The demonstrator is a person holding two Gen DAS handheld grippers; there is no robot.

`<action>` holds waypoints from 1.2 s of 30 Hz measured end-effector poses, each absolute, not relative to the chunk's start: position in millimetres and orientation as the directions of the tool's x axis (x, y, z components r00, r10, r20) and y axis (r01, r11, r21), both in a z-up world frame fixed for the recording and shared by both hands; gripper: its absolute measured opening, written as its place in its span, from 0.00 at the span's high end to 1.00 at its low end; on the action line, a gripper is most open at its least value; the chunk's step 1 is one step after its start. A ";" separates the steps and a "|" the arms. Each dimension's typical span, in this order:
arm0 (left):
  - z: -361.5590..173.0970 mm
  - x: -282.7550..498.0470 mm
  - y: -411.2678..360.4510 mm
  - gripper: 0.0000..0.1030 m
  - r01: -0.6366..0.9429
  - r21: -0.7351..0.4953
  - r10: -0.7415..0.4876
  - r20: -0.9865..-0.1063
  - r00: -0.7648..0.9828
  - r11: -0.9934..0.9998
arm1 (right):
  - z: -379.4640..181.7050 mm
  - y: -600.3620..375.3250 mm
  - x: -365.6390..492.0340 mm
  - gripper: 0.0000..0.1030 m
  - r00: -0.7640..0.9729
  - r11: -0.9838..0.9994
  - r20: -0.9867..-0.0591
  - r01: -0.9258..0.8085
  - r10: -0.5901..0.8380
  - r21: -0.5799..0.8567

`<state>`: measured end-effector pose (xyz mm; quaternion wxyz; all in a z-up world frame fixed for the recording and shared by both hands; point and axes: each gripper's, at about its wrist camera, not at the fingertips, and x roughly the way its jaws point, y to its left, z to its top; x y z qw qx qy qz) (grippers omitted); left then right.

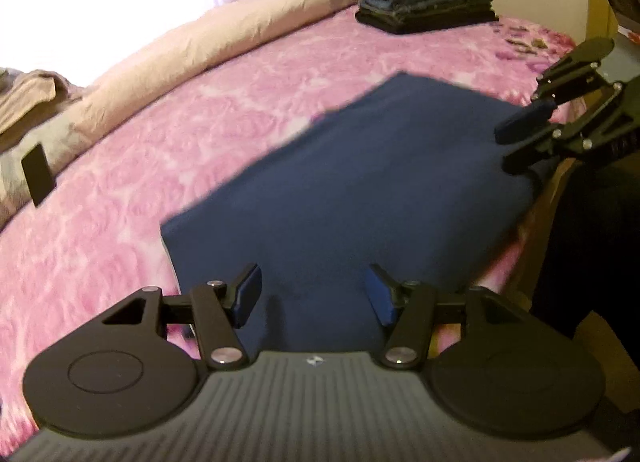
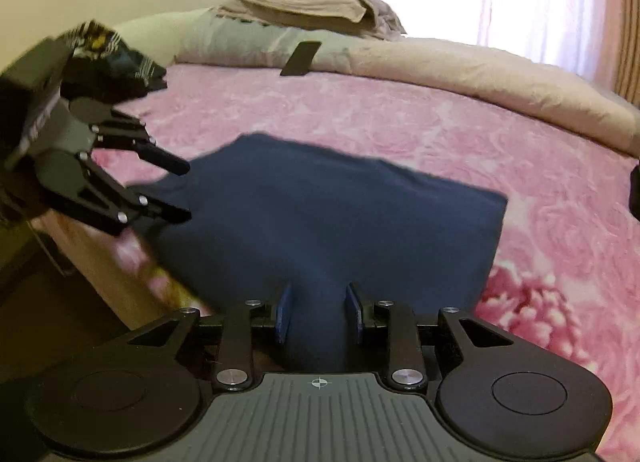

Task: Fold clothes
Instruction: 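Press the folded navy top flat with both open grippers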

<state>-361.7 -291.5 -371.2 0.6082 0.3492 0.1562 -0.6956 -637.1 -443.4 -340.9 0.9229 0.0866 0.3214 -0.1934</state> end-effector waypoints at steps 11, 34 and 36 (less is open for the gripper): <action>-392.1 -348.8 -397.4 0.48 0.950 0.204 -0.680 -0.733 -0.012 -0.237 | -354.7 -555.1 -607.3 0.72 0.616 0.833 -0.680 0.554 -0.396 0.017; -386.0 -304.4 -343.0 0.53 0.970 0.239 -0.664 -0.731 0.156 -0.035 | -354.2 -478.1 -617.5 0.59 0.664 0.896 -0.673 0.444 -0.326 0.003; -375.8 -308.2 -328.5 0.55 0.981 0.195 -0.691 -0.712 0.128 -0.019 | -353.0 -471.2 -621.7 0.58 0.661 0.889 -0.672 0.457 -0.334 0.008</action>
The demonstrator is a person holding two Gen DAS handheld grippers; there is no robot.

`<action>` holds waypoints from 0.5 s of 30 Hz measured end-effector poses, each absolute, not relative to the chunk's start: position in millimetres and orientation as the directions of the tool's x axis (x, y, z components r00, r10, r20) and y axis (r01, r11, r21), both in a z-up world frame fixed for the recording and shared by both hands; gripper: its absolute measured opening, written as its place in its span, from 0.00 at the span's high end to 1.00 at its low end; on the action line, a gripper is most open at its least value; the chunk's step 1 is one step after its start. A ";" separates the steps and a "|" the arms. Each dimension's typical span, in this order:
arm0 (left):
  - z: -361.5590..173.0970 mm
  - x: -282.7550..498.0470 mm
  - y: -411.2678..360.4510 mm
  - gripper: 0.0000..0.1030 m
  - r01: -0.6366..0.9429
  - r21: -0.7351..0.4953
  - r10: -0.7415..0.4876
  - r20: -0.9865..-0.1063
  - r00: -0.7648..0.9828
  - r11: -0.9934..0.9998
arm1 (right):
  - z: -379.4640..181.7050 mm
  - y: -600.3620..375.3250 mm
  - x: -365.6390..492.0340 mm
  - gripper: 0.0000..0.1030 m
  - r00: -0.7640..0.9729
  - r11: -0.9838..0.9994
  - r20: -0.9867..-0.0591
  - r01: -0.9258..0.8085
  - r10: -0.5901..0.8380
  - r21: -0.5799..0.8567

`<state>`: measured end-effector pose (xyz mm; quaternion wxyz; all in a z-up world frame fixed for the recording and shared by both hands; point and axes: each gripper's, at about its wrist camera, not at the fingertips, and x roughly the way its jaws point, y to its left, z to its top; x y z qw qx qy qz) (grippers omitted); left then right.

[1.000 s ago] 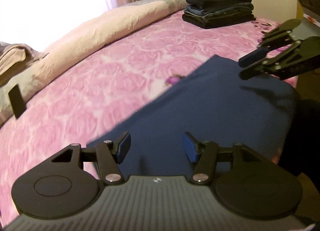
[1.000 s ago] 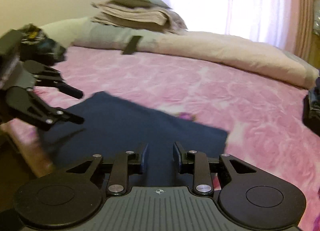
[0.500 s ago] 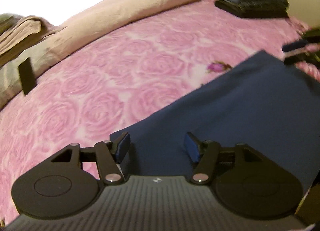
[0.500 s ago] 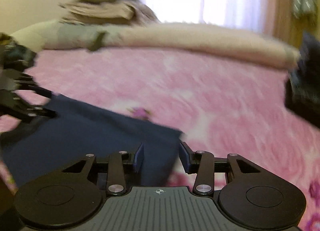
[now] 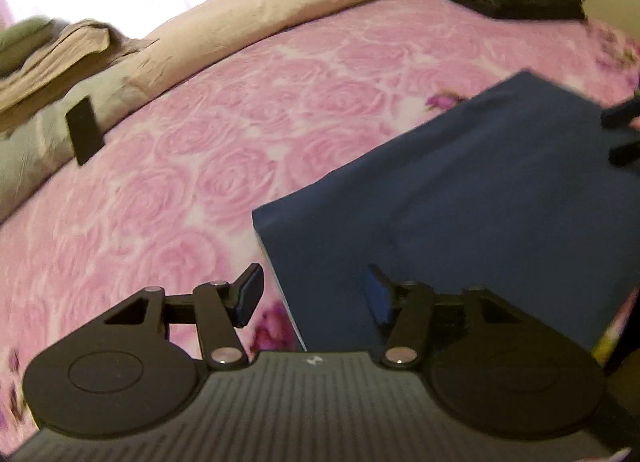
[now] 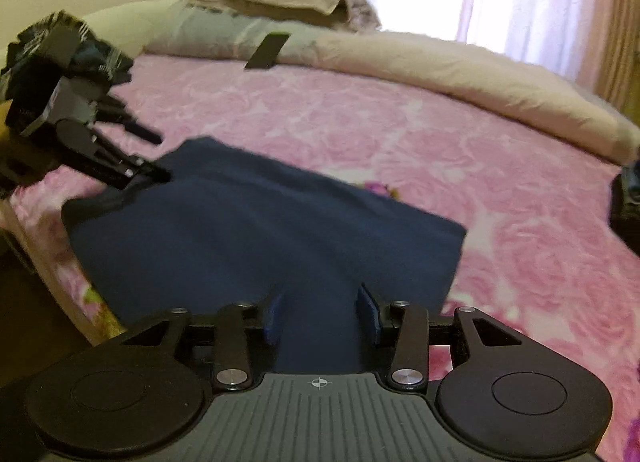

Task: Fold clothes
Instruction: 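Press the folded navy top flat with both open grippers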

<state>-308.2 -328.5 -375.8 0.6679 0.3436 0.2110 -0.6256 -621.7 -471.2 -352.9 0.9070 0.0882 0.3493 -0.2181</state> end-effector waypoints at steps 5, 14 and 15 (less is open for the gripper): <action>-377.3 -332.5 -297.2 0.51 0.984 0.152 -0.698 -0.714 0.046 -0.091 | -349.8 -454.1 -632.1 0.59 0.652 0.871 -0.671 0.491 -0.353 0.019; -389.4 -329.4 -271.1 0.50 0.977 0.212 -0.657 -0.738 0.152 -0.012 | -331.2 -428.2 -636.5 0.58 0.620 0.856 -0.669 0.514 -0.410 -0.048; -388.1 -332.2 -270.5 0.50 0.973 0.232 -0.655 -0.737 0.166 -0.014 | -329.6 -426.4 -634.1 0.58 0.626 0.859 -0.661 0.508 -0.413 -0.056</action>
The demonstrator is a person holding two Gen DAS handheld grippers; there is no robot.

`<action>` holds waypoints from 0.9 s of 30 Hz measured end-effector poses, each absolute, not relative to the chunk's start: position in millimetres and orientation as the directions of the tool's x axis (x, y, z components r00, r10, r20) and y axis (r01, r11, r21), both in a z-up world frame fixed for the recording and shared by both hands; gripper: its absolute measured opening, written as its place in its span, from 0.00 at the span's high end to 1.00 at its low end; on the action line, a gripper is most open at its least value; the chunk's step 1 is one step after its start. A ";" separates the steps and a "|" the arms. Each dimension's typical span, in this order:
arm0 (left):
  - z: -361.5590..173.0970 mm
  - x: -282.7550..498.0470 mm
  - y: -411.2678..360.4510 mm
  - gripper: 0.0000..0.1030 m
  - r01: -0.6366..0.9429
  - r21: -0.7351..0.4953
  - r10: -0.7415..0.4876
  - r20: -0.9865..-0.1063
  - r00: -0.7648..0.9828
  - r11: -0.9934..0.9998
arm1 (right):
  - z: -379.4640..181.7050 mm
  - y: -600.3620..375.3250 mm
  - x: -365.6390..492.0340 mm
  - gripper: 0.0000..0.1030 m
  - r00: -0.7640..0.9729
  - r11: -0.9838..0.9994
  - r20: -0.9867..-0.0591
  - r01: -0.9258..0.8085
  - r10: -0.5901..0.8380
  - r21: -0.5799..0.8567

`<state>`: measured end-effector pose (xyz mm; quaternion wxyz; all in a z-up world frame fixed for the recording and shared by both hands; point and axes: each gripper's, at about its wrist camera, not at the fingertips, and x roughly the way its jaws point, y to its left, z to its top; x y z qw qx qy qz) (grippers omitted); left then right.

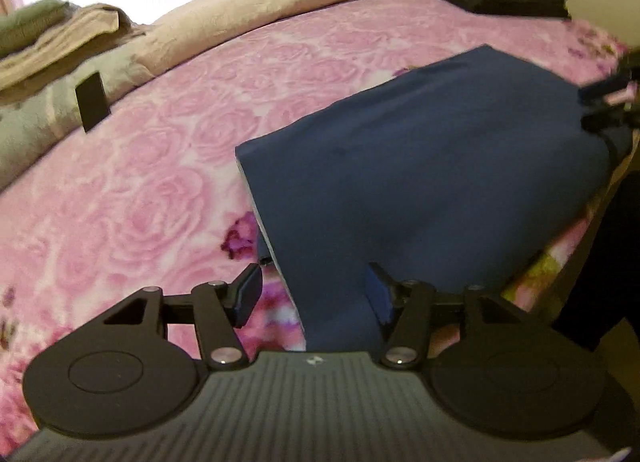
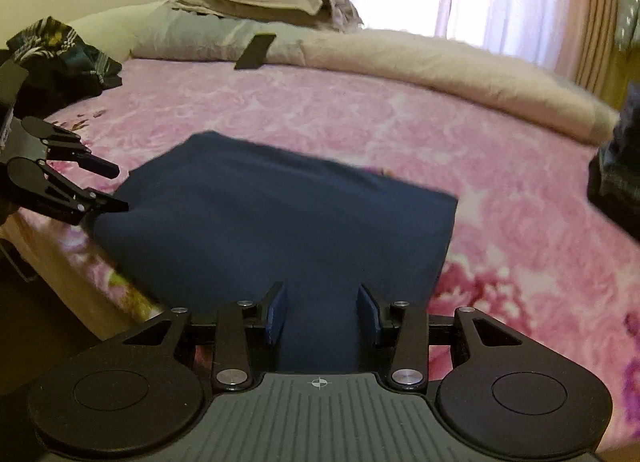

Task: Fold clothes
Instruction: 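Press the folded navy top flat with both open grippers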

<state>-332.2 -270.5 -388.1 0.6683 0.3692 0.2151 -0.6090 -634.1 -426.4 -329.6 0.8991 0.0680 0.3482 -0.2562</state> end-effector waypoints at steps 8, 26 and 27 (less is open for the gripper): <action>-394.8 -346.0 -268.5 0.50 0.948 0.317 -0.632 -0.737 0.239 -0.011 | -348.3 -416.6 -619.0 0.52 0.621 0.874 -0.687 0.485 -0.376 -0.041; -394.9 -353.2 -265.8 0.50 0.932 0.362 -0.647 -0.720 0.252 -0.039 | -353.6 -409.9 -622.5 0.42 0.608 0.896 -0.700 0.432 -0.375 -0.105; -394.4 -355.0 -264.4 0.50 0.929 0.367 -0.652 -0.715 0.252 -0.043 | -353.7 -410.2 -623.6 0.42 0.608 0.896 -0.698 0.430 -0.377 -0.110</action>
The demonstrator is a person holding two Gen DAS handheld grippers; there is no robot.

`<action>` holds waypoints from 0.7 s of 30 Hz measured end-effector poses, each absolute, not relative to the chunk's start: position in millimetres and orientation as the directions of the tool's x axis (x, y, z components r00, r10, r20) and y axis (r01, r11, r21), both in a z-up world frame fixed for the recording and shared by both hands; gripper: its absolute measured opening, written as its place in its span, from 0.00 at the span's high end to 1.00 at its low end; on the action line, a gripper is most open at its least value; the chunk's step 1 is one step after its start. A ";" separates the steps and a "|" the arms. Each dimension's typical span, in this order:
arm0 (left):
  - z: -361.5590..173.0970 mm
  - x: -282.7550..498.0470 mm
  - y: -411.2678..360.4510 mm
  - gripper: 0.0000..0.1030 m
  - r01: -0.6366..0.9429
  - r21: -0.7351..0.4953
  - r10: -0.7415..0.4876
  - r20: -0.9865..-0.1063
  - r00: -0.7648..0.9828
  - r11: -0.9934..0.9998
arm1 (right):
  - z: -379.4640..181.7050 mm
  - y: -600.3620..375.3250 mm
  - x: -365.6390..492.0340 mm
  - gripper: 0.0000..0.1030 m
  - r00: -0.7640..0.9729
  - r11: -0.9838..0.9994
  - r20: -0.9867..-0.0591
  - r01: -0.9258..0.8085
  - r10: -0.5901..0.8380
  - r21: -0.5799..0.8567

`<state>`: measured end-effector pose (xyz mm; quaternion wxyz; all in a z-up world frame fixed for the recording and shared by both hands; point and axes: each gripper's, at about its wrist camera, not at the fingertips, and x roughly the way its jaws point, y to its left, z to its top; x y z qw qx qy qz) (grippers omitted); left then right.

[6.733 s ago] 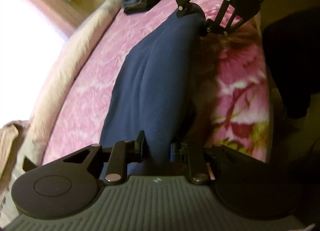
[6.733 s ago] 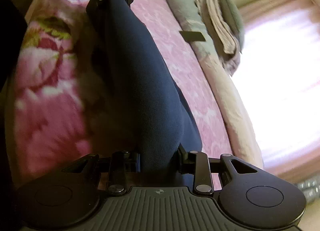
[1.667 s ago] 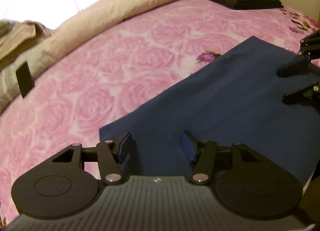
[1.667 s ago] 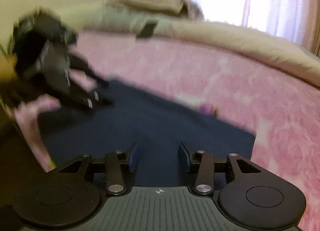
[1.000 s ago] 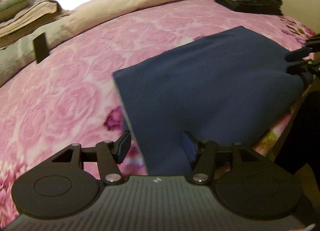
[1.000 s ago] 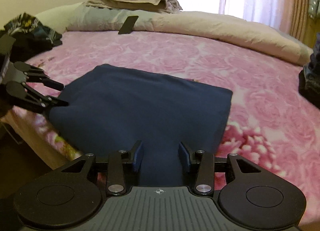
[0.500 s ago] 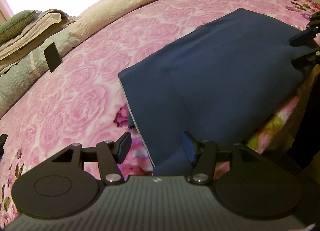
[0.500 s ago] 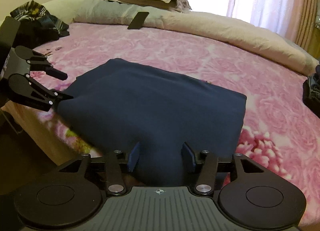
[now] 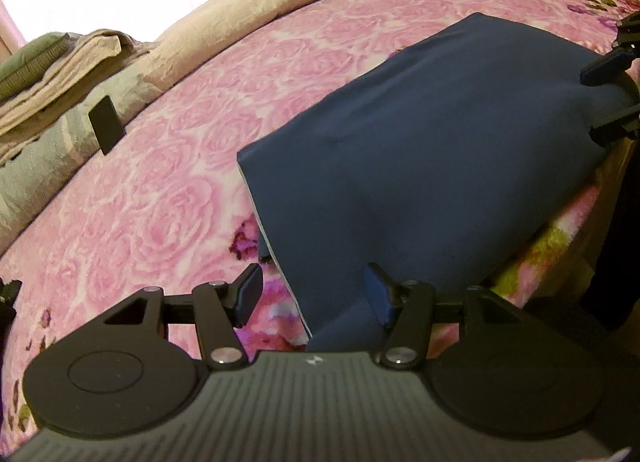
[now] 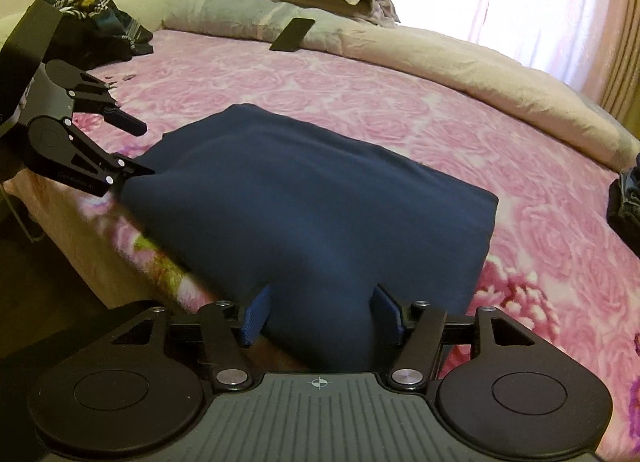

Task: Fold clothes
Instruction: 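Press the folded navy top flat with both open grippers, then grasp the folded navy top's edge with the left gripper while the right gripper grasps beside it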

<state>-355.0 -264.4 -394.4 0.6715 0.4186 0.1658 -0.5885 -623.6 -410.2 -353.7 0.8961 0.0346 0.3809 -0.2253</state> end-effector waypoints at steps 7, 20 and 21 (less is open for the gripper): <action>-391.1 -368.3 -255.1 0.46 0.911 0.406 -0.685 -0.684 0.251 -0.072 | -356.5 -410.6 -632.3 0.41 0.616 0.899 -0.685 0.415 -0.390 -0.138; -385.7 -392.6 -216.9 0.28 0.793 0.577 -0.822 -0.536 0.189 -0.194 | -356.8 -363.5 -640.6 0.19 0.563 0.854 -0.649 0.252 -0.512 -0.456; -387.8 -397.6 -214.5 0.28 0.774 0.597 -0.829 -0.529 0.181 -0.212 | -360.3 -361.1 -637.2 0.19 0.558 0.847 -0.648 0.232 -0.518 -0.478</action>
